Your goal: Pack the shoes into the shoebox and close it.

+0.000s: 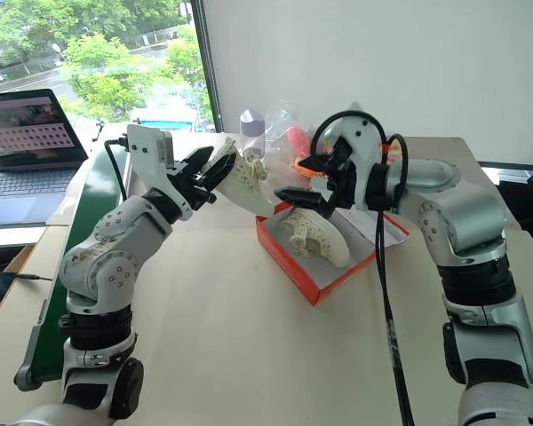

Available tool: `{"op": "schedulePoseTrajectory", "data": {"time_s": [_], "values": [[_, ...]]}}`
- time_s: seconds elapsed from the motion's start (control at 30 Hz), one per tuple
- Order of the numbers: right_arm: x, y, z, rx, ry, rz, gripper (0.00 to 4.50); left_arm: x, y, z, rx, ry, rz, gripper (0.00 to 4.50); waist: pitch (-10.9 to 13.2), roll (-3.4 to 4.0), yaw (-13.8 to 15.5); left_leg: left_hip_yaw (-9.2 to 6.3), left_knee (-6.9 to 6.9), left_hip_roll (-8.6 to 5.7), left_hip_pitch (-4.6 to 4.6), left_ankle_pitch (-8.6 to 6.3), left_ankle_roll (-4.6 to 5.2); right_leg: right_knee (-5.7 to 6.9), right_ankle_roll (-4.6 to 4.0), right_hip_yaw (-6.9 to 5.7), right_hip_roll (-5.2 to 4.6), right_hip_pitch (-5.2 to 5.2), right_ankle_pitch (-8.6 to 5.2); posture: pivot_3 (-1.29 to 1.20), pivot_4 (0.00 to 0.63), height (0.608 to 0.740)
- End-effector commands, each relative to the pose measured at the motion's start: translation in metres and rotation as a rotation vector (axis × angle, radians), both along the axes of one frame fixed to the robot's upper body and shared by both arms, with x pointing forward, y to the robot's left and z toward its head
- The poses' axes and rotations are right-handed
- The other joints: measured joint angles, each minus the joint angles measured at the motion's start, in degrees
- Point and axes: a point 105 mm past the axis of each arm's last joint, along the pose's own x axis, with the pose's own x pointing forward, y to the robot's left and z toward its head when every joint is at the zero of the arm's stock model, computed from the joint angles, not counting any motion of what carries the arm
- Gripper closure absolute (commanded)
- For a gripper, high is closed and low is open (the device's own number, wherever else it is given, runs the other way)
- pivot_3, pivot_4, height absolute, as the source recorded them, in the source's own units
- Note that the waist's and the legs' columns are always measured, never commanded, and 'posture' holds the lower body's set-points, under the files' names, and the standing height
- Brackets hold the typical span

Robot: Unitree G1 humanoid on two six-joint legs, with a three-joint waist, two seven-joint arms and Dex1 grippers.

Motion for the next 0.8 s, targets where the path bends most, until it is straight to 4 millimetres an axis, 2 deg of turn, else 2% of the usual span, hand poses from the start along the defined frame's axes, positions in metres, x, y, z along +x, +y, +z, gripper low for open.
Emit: {"op": "schedulePoseTrajectory", "data": {"time_s": [0.03,0.13,0.33,0.4,0.47,0.67,0.8], "values": [[-0.01,0.007,0.011,0.024,-0.07,0.043,0.0,-0.002,-0.006,0.015,-0.013,-0.06,-0.035,1.98,0.0,0.0,0.1,-0.01,0.0,0.0,0.03,0.0,0.0,-0.01,0.0,0.0,0.0,0.06,0.0,0.0,0.15,0.74],[-0.013,0.011,0.012,0.071,-0.048,0.041,0.0,-0.002,-0.011,0.014,-0.019,-0.057,-0.053,1.98,0.0,0.0,0.4,-0.03,0.03,-0.01,0.04,0.0,0.0,-0.03,0.0,0.0,-0.02,0.1,0.0,0.0,0.15,0.74],[0.004,0.015,0.004,0.085,-0.116,-0.073,0.0,-0.003,-0.014,0.014,-0.018,-0.056,-0.062,1.98,0.0,0.0,1.2,-0.02,0.04,-0.02,0.02,0.0,0.0,-0.03,-0.01,-0.01,-0.04,0.09,0.0,0.0,0.15,0.74],[0.021,0.011,-0.011,0.035,-0.15,-0.171,0.0,-0.002,-0.014,0.015,-0.018,-0.056,-0.065,1.98,0.0,0.0,1.4,-0.02,0.04,-0.02,0.02,0.0,0.0,-0.03,-0.01,-0.02,-0.04,0.09,0.0,0.0,0.15,0.74],[0.027,0.009,-0.022,-0.005,-0.165,-0.209,0.0,-0.002,-0.014,0.015,-0.015,-0.058,-0.066,1.98,0.0,0.0,1.4,-0.01,0.06,-0.03,0.02,0.0,0.0,-0.04,-0.01,-0.02,-0.04,0.1,0.0,0.0,0.15,0.74],[0.025,0.013,-0.045,-0.038,-0.131,-0.206,0.0,-0.002,-0.013,0.017,-0.011,-0.059,-0.066,1.98,0.0,0.0,1.4,-0.01,0.05,-0.04,-0.02,0.0,0.01,-0.05,-0.01,-0.02,-0.03,0.08,0.0,0.0,0.15,0.74],[0.023,0.016,-0.052,-0.045,-0.114,-0.203,0.0,-0.001,-0.014,0.017,-0.011,-0.058,-0.067,1.98,0.0,0.0,1.4,-0.01,0.07,-0.03,0.01,0.0,0.01,-0.03,-0.01,-0.02,-0.03,0.11,0.0,0.0,0.15,0.74]]}}
